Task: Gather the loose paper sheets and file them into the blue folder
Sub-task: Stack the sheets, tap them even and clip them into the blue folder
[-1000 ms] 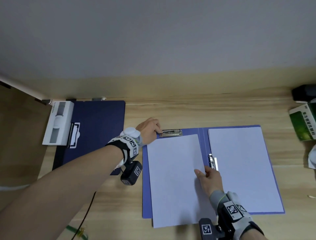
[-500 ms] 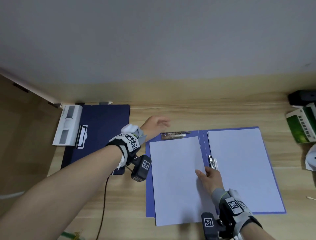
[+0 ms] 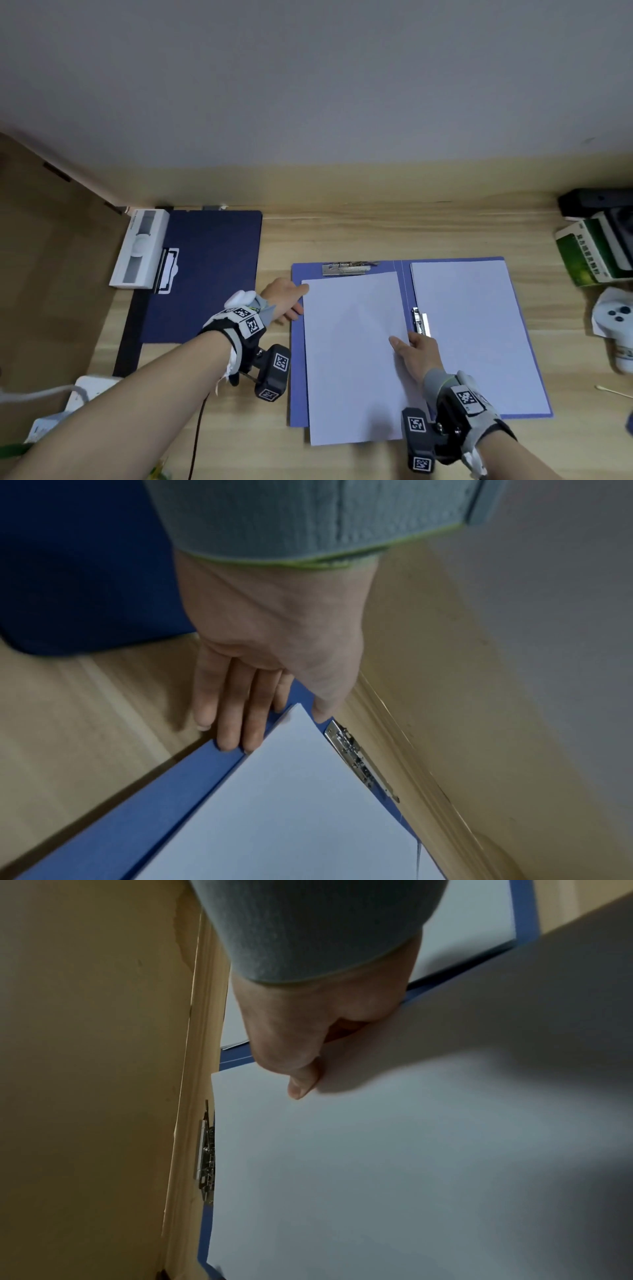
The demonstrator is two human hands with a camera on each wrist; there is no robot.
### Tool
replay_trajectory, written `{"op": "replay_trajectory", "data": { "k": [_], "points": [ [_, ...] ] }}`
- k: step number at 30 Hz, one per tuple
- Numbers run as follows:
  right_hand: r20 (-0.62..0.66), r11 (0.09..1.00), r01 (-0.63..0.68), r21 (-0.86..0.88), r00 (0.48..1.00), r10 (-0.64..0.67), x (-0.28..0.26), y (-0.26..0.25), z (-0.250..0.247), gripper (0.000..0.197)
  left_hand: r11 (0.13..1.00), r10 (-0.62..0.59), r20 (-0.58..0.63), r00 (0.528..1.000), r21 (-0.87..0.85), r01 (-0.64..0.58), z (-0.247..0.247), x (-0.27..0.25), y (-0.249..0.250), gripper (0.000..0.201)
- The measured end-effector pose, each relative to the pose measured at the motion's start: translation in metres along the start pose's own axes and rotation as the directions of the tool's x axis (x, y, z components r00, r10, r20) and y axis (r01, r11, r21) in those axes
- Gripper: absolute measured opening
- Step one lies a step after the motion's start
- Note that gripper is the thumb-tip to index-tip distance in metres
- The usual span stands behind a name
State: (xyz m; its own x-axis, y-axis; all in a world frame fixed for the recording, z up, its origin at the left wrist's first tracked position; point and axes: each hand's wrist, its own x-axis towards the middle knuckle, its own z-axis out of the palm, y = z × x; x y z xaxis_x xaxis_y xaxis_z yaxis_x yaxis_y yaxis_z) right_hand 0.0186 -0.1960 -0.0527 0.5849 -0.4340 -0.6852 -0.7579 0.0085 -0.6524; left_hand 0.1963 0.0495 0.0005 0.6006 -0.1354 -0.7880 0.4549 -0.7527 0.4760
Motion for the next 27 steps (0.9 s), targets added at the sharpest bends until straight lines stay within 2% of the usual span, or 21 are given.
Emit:
{"op": "replay_trajectory", "data": {
  "k": [2,5,8,11,13,16,18,21,23,26,27],
  "points": [
    [0.003,1.000,-0.010,-0.009,1.000,0.010,0.000,0.006,0.000,0.041,1.000,-0.027,0.005,1.000,-0.003,0.027,0.003,-0.002,-0.004,0.048],
    [0.011,0.999,-0.037,0.011,0.999,0.037,-0.001,0.009,-0.002,0.030,0.997,-0.062,0.059,0.996,-0.046,0.065,0.008,-0.004,-0.009,0.054],
    [0.025,0.998,-0.041,0.048,0.999,0.039,0.003,0.006,0.000,0.028,0.987,-0.046,0.087,0.995,-0.152,0.058,0.014,-0.003,-0.013,0.042],
    [0.002,0.998,-0.037,0.045,0.999,0.037,0.006,-0.005,0.005,0.027,0.972,-0.029,0.037,0.999,-0.232,0.037,0.017,-0.001,-0.011,0.020],
    [-0.015,0.999,-0.024,0.024,1.000,0.024,0.006,-0.015,0.008,0.028,0.967,-0.037,-0.011,0.999,-0.253,0.033,0.018,0.000,-0.007,0.015],
    [-0.022,1.000,-0.014,0.009,1.000,0.014,0.009,-0.020,0.011,0.026,0.984,-0.037,-0.156,0.987,-0.179,0.009,0.020,0.005,0.000,0.003],
    [-0.025,0.999,-0.031,-0.043,0.999,0.030,0.008,-0.023,0.012,0.018,0.992,-0.027,-0.228,0.973,-0.128,-0.003,0.022,0.009,0.001,0.011],
    [-0.061,0.988,-0.037,-0.151,0.998,0.028,0.004,-0.033,0.013,0.014,0.996,-0.031,-0.252,0.967,-0.083,0.011,0.026,0.010,0.002,0.014],
    [-0.091,0.968,0.027,-0.249,0.995,-0.051,0.005,-0.043,0.013,0.021,0.996,-0.045,-0.259,0.965,-0.085,0.023,0.028,0.012,0.000,0.014],
    [-0.111,0.880,0.123,-0.458,0.975,-0.194,0.010,-0.060,0.009,0.009,0.996,-0.048,-0.266,0.963,-0.081,0.027,0.027,0.014,-0.002,0.012],
    [-0.107,0.844,0.140,-0.518,0.968,-0.226,0.014,-0.065,0.007,0.014,0.996,-0.048,-0.265,0.963,-0.083,0.026,0.026,0.015,-0.001,0.011]
  ]
}}
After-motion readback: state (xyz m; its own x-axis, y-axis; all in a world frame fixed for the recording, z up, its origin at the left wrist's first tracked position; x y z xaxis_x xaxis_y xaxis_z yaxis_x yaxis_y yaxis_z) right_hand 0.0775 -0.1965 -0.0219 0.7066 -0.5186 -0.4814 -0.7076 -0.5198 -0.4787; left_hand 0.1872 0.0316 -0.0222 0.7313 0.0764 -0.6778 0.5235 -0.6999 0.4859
